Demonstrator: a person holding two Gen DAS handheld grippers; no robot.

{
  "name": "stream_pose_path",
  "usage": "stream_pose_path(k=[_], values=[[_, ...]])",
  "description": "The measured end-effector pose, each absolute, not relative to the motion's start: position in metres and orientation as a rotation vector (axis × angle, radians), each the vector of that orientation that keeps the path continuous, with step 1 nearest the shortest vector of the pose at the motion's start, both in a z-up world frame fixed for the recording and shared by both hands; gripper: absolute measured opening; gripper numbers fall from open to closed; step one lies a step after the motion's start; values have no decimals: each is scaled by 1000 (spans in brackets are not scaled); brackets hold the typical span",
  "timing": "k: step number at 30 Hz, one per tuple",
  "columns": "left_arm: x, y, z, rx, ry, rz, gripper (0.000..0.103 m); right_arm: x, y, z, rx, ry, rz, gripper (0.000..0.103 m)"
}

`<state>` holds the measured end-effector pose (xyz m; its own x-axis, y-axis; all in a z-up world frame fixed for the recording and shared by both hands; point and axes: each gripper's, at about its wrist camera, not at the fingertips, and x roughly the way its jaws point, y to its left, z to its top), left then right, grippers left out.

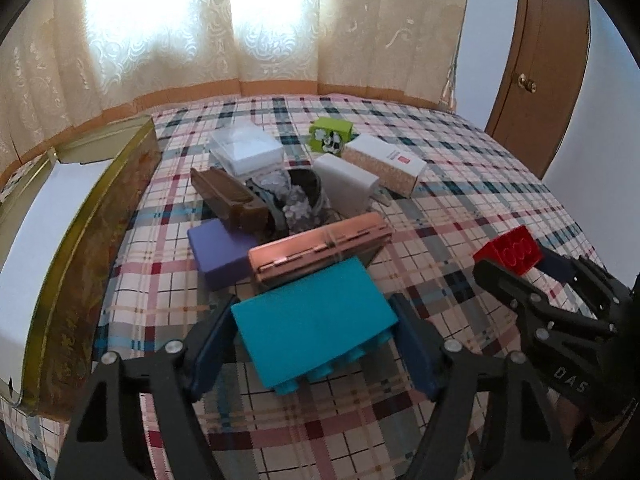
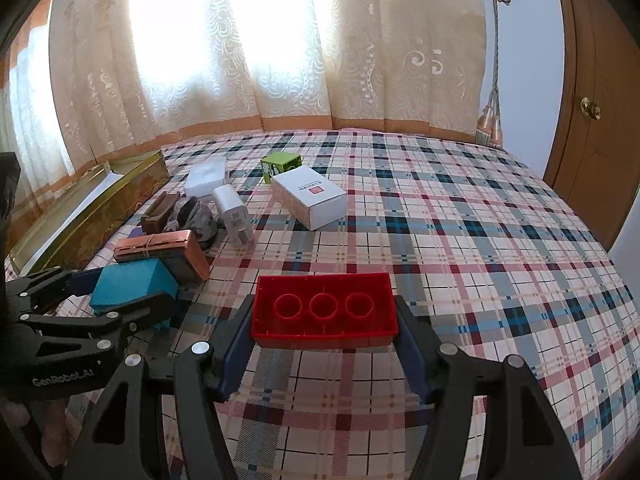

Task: Organize rigid objects
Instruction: 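Lift both held bricks and carry them toward the gold tin tray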

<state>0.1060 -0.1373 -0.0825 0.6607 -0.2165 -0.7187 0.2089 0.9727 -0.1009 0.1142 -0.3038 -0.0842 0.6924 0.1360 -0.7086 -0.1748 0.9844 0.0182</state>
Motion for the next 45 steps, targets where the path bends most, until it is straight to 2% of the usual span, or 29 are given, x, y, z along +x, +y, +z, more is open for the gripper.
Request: stream_pose_path(k=[27, 45], values=[[68, -133, -60, 20, 559, -161, 76, 91, -295, -72, -118, 632, 184, 66], [57, -128, -55, 11, 488, -134, 76, 76, -291, -65, -148, 531, 193, 66]])
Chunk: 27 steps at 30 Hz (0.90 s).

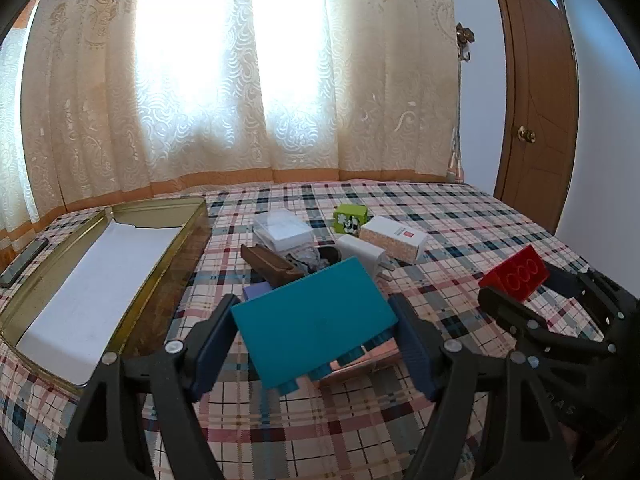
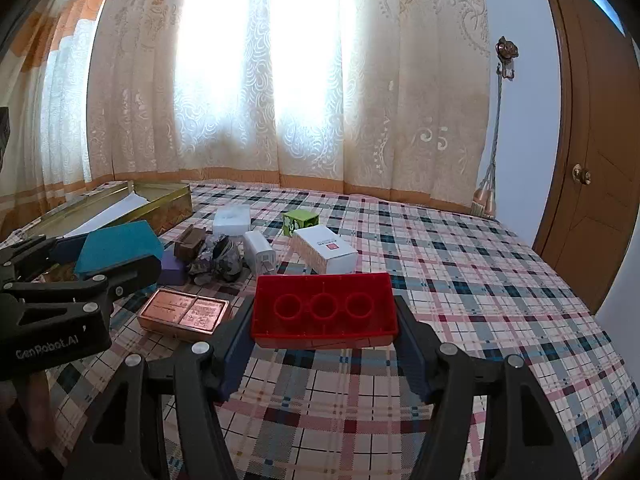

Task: Organize rigid objects
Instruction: 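Lift both held bricks and carry them toward the gold tin tray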

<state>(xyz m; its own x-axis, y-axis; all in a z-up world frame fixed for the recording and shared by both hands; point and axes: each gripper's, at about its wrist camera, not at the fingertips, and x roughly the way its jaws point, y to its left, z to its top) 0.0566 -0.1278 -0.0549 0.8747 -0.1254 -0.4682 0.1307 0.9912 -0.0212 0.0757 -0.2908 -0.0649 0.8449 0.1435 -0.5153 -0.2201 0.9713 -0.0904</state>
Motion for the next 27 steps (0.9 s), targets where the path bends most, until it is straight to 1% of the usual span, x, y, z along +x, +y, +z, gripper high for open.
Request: stream_pose_path(k=[10, 27], values=[[55, -121, -55, 3, 483, -124, 76, 74, -288, -65, -147, 523, 175, 66], [50, -93, -53, -11, 457, -64, 76, 70, -257, -65, -137, 513, 185, 66]])
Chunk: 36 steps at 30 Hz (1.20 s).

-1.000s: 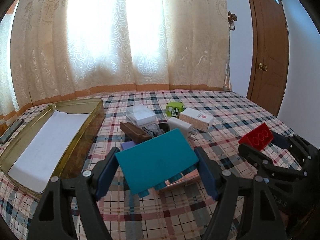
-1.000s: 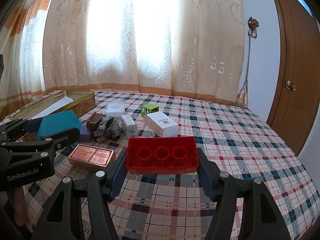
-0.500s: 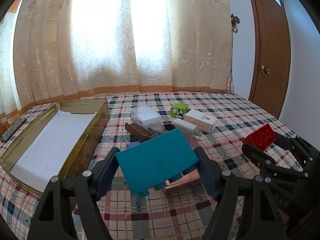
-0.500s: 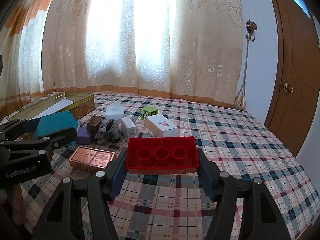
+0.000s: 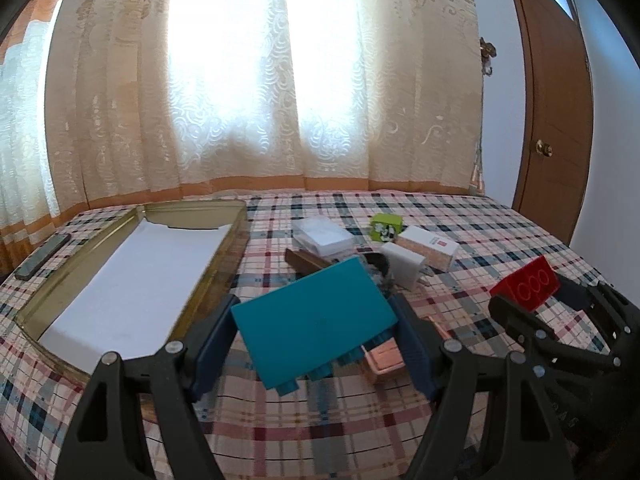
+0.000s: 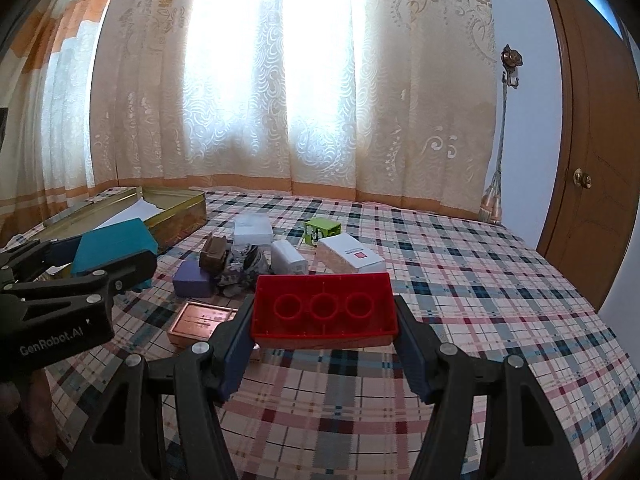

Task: Organize rigid objects
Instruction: 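Lift both held bricks and carry them toward the gold tin tray, then carry the red and teal bricks over the tray with both tools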

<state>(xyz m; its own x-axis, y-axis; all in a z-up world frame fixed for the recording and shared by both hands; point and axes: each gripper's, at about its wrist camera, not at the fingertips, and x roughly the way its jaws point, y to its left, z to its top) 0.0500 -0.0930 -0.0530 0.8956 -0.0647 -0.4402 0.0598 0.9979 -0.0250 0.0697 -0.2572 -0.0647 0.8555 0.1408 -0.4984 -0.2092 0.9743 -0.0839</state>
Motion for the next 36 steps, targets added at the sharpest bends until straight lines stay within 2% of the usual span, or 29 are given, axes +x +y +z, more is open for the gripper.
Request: stream_pose_path(k=[36], values=[[30, -45, -50, -28, 375, 30, 76, 59, -199, -65, -141, 489, 266, 66]])
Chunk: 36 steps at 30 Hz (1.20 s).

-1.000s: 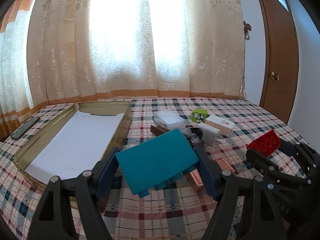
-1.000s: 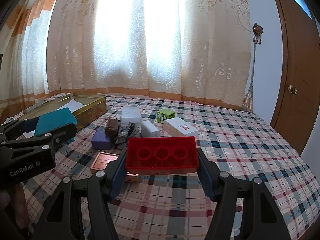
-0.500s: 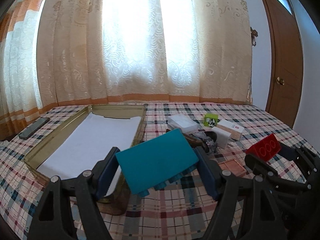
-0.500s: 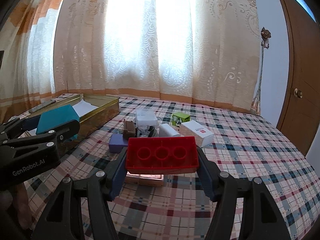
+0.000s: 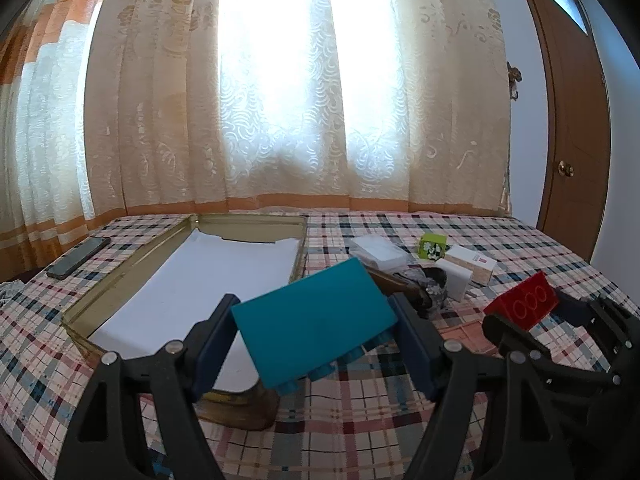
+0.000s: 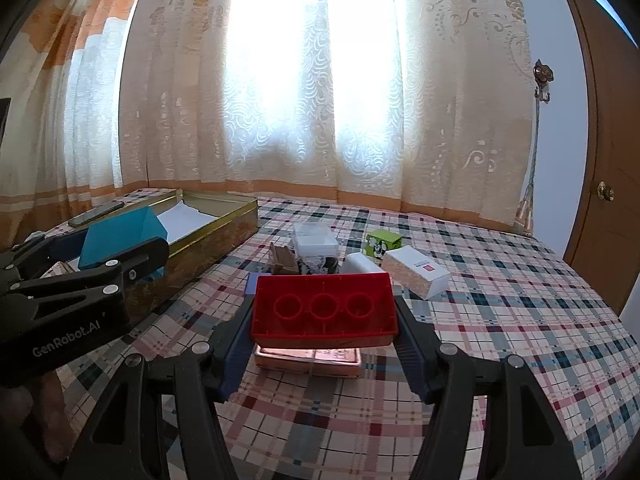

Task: Organize rigid objects
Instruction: 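Carry the red and teal bricks over the tray with both tools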

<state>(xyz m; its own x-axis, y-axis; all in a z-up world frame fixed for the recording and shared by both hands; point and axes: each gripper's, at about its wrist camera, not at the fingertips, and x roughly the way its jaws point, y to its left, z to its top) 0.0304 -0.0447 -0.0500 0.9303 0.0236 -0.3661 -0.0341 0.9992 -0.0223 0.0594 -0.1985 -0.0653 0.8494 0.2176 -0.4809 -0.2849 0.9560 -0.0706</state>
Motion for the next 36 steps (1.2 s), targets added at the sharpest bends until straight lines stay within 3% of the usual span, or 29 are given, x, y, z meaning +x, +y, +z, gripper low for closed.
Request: stream_pose_path(k=[36], values=[[21, 8, -52, -76, 360, 151, 76, 62, -153, -69, -123, 543, 335, 66]])
